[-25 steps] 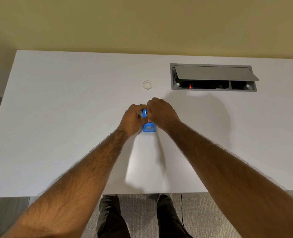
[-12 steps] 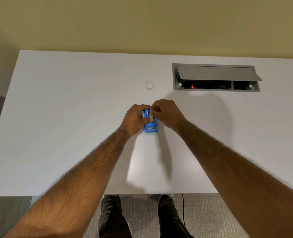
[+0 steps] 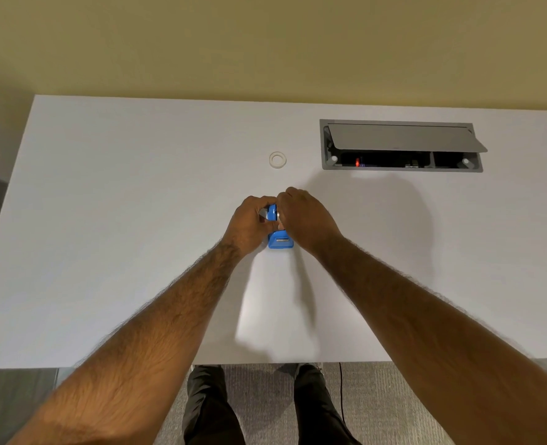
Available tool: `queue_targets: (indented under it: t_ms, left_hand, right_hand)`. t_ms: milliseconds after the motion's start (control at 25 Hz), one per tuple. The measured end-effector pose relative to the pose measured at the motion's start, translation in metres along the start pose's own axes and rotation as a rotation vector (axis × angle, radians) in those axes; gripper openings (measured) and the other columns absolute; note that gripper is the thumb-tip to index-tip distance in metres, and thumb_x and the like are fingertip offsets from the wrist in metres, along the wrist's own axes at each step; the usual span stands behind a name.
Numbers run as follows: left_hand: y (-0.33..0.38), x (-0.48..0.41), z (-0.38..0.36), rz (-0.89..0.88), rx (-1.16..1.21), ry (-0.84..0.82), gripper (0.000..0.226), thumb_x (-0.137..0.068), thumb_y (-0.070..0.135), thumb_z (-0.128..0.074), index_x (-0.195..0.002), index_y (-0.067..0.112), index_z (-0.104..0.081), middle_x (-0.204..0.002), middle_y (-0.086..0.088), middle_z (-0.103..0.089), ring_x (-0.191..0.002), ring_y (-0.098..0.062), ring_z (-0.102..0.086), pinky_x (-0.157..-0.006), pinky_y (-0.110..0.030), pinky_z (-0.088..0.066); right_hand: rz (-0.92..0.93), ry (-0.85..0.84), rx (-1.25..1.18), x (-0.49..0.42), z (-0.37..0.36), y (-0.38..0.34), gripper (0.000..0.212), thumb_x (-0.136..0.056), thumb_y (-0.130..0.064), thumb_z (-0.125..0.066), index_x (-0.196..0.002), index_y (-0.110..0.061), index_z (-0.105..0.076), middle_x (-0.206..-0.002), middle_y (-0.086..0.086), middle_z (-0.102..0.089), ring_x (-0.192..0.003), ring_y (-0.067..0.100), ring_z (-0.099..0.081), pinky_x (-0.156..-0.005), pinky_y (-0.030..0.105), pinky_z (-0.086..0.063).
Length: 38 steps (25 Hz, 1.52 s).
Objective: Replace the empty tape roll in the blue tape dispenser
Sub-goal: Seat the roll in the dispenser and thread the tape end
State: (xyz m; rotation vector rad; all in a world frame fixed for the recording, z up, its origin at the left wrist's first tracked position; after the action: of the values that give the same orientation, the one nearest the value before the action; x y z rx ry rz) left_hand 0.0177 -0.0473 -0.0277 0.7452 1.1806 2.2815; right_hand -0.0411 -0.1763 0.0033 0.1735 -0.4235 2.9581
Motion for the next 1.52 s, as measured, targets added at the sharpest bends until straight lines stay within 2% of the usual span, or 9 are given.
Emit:
queue_targets:
  t_ms: [160, 400, 520, 640, 720, 920, 1200, 1360, 1520]
  left_hand:
    - [0.001, 0.001, 0.003, -0.03, 0.007, -0.005, 0.038, -0.08, 0.018, -0.079, -0.117, 0.022, -0.071, -0.094, 0.031, -0.055, -0.095, -0.017, -0.059, -0.09, -0.034, -0.049]
    - [-0.001, 0.0, 0.001, 0.035, -0.025, -0.031, 0.042, -0.08, 0.023, -0.082, -0.12, 0.023, -0.067, -0.11, 0.007, -0.062, -0.107, -0.021, -0.057, -0.097, -0.042, -0.051]
    - [-0.002, -0.002, 0.001, 0.063, 0.006, -0.039, 0.045, -0.079, 0.022, -0.083, -0.122, 0.023, -0.068, -0.117, -0.002, -0.066, -0.109, -0.021, -0.059, -0.095, -0.036, -0.051]
    - [-0.002, -0.003, 0.001, 0.078, -0.019, -0.042, 0.046, -0.08, 0.024, -0.082, -0.124, 0.024, -0.067, -0.119, -0.003, -0.066, -0.108, -0.019, -0.058, -0.087, -0.016, -0.042]
    - [-0.001, -0.002, 0.0, 0.089, -0.024, -0.033, 0.047, -0.08, 0.025, -0.082, -0.124, 0.023, -0.067, -0.116, -0.001, -0.065, -0.106, -0.018, -0.057, -0.089, -0.021, -0.042]
    - [-0.001, -0.001, 0.001, 0.067, -0.011, -0.04, 0.043, -0.08, 0.026, -0.081, -0.121, 0.024, -0.067, -0.11, 0.006, -0.063, -0.105, -0.018, -0.056, -0.096, -0.035, -0.047]
    - [0.005, 0.003, 0.008, 0.098, 0.037, -0.108, 0.047, -0.081, 0.023, -0.08, -0.126, 0.025, -0.066, -0.119, 0.004, -0.064, -0.107, -0.023, -0.062, -0.102, -0.04, -0.049]
    - [0.0, 0.006, 0.017, 0.13, 0.166, -0.136, 0.04, -0.097, 0.008, -0.051, -0.133, 0.021, -0.062, -0.131, 0.0, -0.065, -0.118, -0.021, -0.063, -0.108, -0.042, -0.048]
    - [0.002, 0.002, 0.014, 0.133, 0.173, -0.078, 0.032, -0.103, 0.01, -0.044, -0.127, 0.011, -0.065, -0.126, -0.009, -0.068, -0.117, -0.028, -0.063, -0.107, -0.047, -0.048]
  right_hand:
    - [-0.042, 0.002, -0.076, -0.004, 0.0, 0.0, 0.013, -0.09, -0.018, -0.062, -0.092, -0.008, -0.054, -0.084, 0.008, -0.055, -0.073, 0.016, -0.046, -0.067, 0.027, -0.04]
    - [-0.171, -0.006, -0.304, -0.002, 0.002, 0.01, 0.02, -0.098, -0.02, -0.043, -0.091, -0.007, -0.057, -0.083, 0.007, -0.06, -0.073, 0.02, -0.056, -0.067, 0.026, -0.039]
    - [-0.172, 0.024, -0.359, 0.006, 0.002, 0.013, 0.023, -0.098, -0.017, -0.043, -0.097, -0.004, -0.062, -0.089, 0.011, -0.066, -0.079, 0.023, -0.061, -0.074, 0.03, -0.048]
    - [-0.202, 0.092, -0.367, 0.009, 0.003, 0.012, 0.021, -0.097, -0.018, -0.046, -0.105, -0.009, -0.063, -0.095, 0.008, -0.069, -0.082, 0.02, -0.063, -0.081, 0.03, -0.052]
    - [-0.211, 0.117, -0.386, 0.007, 0.005, 0.012, 0.023, -0.096, -0.018, -0.05, -0.112, -0.01, -0.063, -0.102, 0.007, -0.07, -0.087, 0.019, -0.064, -0.083, 0.026, -0.048]
    - [-0.161, -0.014, -0.199, 0.0, 0.004, 0.01, 0.021, -0.095, -0.025, -0.053, -0.095, -0.009, -0.066, -0.082, 0.005, -0.059, -0.074, 0.016, -0.055, -0.072, 0.025, -0.044]
    - [-0.172, 0.074, -0.159, 0.001, 0.004, 0.006, 0.015, -0.094, -0.02, -0.052, -0.084, -0.012, -0.06, -0.078, 0.003, -0.057, -0.067, 0.015, -0.053, -0.063, 0.025, -0.044]
    - [-0.101, 0.09, -0.105, 0.008, 0.002, 0.003, 0.018, -0.096, -0.022, -0.05, -0.078, -0.019, -0.048, -0.075, 0.0, -0.052, -0.064, 0.014, -0.05, -0.061, 0.028, -0.046]
    - [-0.052, 0.093, -0.038, 0.02, 0.0, 0.0, 0.021, -0.096, -0.023, -0.049, -0.078, -0.021, -0.039, -0.074, -0.001, -0.046, -0.065, 0.016, -0.044, -0.059, 0.029, -0.039]
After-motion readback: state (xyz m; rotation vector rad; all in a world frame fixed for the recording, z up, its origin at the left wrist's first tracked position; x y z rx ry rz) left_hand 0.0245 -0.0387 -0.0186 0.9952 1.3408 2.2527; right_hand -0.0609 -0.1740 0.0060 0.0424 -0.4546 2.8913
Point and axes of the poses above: each hand's wrist, its own x-axis away from the middle knuckle, its own z-axis out of the back of the hand, y = z × x, the point moved 1 cm from there along -x, towards the middle knuckle
